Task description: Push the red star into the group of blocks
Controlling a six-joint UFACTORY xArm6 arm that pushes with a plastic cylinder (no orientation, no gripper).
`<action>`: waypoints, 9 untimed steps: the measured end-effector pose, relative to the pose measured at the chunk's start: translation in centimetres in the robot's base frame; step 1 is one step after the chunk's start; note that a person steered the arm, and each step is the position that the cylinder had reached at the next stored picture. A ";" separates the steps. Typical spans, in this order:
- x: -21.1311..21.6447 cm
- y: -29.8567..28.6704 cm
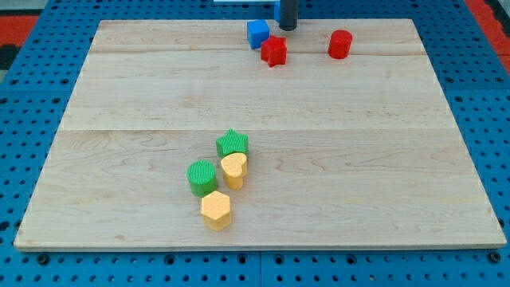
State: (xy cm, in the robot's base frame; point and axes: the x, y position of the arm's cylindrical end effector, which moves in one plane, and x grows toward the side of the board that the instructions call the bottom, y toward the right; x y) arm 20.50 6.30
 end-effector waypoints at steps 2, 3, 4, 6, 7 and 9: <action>-1.3 6.9; -1.3 6.9; -1.2 2.0; 5.6 -6.0; 11.7 -5.2; 4.8 -10.8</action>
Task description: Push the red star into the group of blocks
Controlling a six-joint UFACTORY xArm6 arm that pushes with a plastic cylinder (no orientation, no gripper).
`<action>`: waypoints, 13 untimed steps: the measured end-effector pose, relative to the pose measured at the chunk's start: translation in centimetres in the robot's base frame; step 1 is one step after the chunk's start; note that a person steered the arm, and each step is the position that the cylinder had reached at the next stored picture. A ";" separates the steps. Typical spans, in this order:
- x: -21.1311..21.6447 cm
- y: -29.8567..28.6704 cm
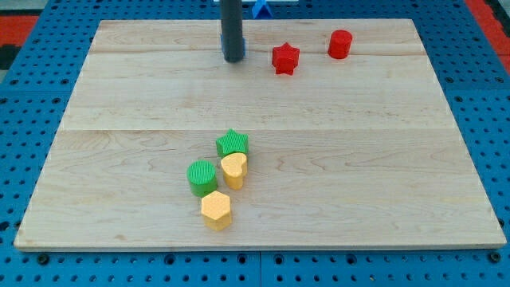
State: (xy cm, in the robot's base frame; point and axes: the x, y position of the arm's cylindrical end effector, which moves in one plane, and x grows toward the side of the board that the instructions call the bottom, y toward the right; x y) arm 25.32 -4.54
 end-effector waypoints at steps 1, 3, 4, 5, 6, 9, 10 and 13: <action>-1.2 5.1; 5.5 10.4; 10.9 9.5; 15.3 8.6; 16.7 11.9; 17.1 7.9; 13.9 2.2; 16.0 -0.6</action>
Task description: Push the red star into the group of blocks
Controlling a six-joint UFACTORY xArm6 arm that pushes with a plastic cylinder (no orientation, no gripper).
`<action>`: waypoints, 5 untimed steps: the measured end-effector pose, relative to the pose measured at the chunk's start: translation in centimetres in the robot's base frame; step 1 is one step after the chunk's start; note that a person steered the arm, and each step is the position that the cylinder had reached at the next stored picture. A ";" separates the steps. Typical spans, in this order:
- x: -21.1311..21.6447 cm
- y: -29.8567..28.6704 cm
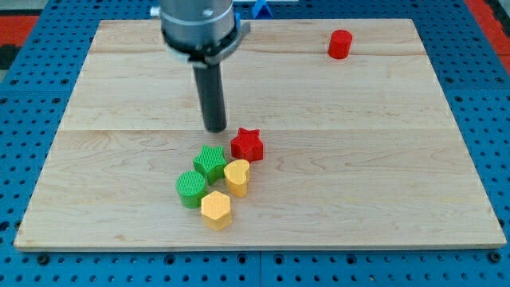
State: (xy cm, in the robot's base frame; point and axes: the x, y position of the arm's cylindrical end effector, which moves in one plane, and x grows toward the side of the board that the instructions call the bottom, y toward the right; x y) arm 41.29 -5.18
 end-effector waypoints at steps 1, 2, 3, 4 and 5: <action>-0.1 8.1; 2.5 5.2; 5.0 2.4; -1.0 2.4; -9.2 7.7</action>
